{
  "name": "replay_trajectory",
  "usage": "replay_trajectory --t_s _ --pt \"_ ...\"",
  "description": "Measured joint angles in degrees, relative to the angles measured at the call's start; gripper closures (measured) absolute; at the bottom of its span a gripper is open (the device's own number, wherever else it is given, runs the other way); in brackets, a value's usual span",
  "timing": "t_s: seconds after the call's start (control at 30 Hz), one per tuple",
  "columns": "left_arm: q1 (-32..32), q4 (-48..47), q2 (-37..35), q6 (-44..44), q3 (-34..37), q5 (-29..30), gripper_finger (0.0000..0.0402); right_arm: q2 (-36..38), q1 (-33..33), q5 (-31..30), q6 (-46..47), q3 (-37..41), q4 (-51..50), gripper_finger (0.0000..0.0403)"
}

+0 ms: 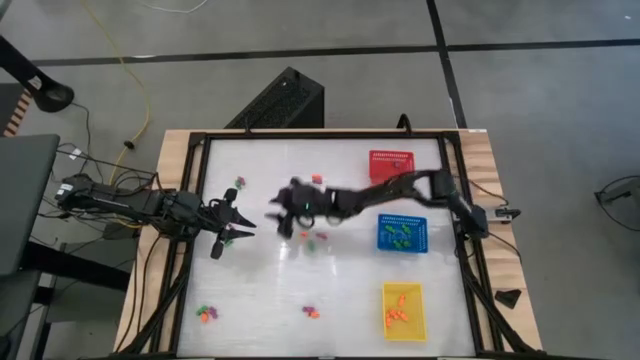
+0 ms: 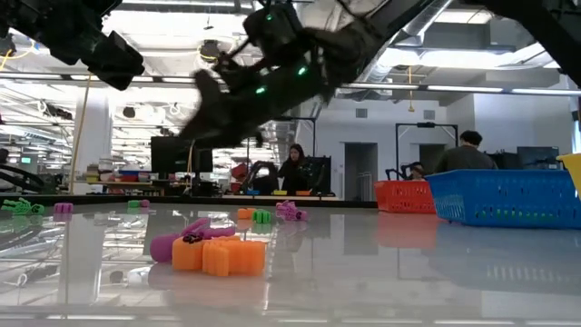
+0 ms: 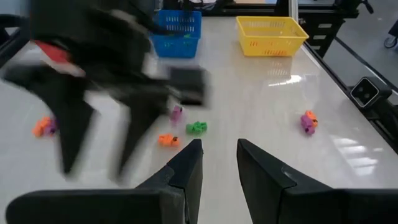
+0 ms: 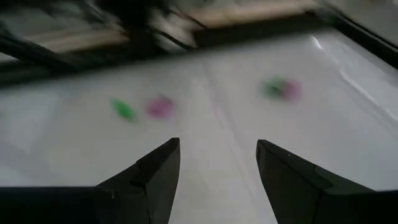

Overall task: Sort Halloween decoration
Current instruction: Put the violet skeleton toy into the red basket

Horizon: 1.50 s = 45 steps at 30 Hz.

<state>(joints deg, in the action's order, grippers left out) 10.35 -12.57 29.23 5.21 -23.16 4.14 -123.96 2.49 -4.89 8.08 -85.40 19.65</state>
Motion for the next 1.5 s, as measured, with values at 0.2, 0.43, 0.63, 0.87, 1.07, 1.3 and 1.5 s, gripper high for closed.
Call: replay_trajectory --t_s 0.2,0.43,0.63,0.87,1.07,1.3,1.5 --pt "0.00 0.43 0.00 -0.17 0.00 0.00 0.0313 -13.42 -5.41 -0.40 -0.75 -13.89 5.91 0.0165" --pt "0.22 -7.96 -0.58 0.21 0.00 -2.09 0.0313 -24.93 -5.99 1.11 -9.20 -34.11 -8.97 0.0176" --pt "-0.11 -3.44 -1.88 -1.51 -0.20 6.60 0.0313 -28.26 -3.77 7.83 -10.11 -37.69 -2.51 0.0180" --pt "-0.05 -1.84 -5.28 -1.49 -0.02 20.70 0.0313 -29.13 -1.85 7.81 -6.59 -37.41 -1.97 0.0180" --pt "-0.05 0.69 -5.73 0.86 -0.02 33.25 0.0313 -30.21 -1.50 7.58 -4.00 -37.43 1.46 0.0180" --pt "-0.04 1.35 -5.60 0.02 -0.02 38.62 0.0313 -30.17 -1.59 5.70 -4.92 -38.66 3.44 0.0180" --pt "-0.04 7.30 -5.61 -4.51 -0.02 38.59 0.0313 -38.28 -1.92 5.16 -5.31 -48.93 1.68 0.0180"
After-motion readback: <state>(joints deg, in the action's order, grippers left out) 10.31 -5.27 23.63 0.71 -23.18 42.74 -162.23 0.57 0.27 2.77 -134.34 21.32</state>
